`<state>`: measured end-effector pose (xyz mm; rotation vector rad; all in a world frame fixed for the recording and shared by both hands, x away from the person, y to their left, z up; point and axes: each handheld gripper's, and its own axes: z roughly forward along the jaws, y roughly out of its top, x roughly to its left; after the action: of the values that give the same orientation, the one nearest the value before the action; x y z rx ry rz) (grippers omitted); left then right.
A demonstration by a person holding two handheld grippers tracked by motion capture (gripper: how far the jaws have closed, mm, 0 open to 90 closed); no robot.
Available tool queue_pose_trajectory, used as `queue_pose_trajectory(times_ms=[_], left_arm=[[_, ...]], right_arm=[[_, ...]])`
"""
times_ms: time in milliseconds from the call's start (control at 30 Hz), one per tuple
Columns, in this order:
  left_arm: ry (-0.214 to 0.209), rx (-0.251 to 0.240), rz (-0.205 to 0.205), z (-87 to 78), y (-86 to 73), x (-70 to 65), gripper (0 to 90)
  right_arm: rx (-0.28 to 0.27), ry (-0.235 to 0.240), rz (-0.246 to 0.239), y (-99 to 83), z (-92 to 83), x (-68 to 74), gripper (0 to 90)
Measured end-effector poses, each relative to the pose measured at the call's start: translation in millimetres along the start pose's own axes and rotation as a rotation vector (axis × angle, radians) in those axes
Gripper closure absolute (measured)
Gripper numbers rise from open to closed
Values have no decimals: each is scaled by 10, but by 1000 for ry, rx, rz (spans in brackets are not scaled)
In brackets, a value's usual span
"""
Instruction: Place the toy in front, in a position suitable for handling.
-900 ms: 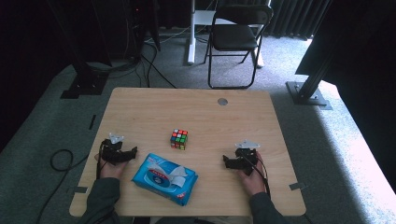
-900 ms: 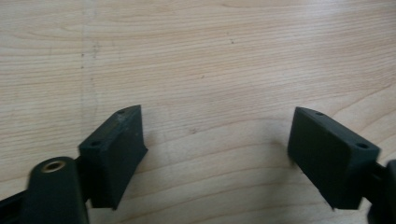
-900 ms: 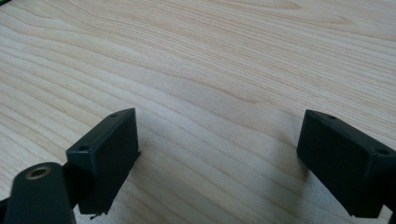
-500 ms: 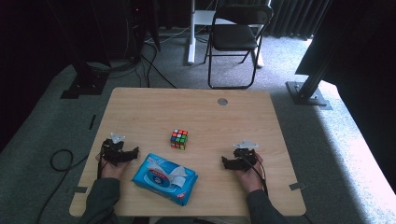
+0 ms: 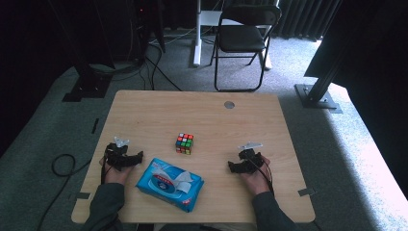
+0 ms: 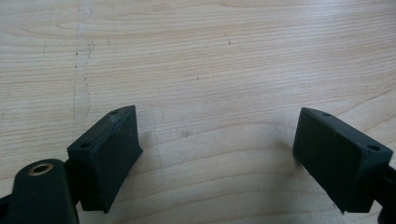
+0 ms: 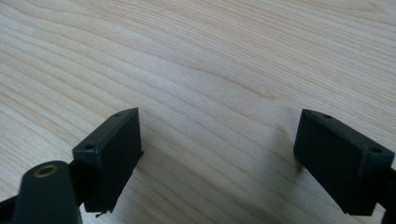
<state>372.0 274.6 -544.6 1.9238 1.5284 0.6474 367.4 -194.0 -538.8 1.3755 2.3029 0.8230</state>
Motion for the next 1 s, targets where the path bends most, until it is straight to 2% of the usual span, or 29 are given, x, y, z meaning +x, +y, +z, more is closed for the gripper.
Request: queue_pose_trajectory(times_ms=[133,267,300,367,533,800,1000], left_arm=[[-1,-1,1,2,2,-2,146],[-3,1,7,4,6,-6,146],[-3,1,7,4,6,-6,146],[-5,1,9,5,8,-9,146],[-8,0,12,8,10,-11,146],[-8,0,12,9,10,-11,146],[-10,-2,10,16,15,-17,146]], right_arm=[[1,5,-8,0,-6,-8,169],[-4,4,-4,17,-30,-23,315],[-4,4,-4,17,-30,-23,315],[-13,28,8,24,-41,-31,376],[-40,27,-5,47,-71,3,376],[-89,48,3,118,-148,25,379],[-116,71,-58,161,-172,144,375]])
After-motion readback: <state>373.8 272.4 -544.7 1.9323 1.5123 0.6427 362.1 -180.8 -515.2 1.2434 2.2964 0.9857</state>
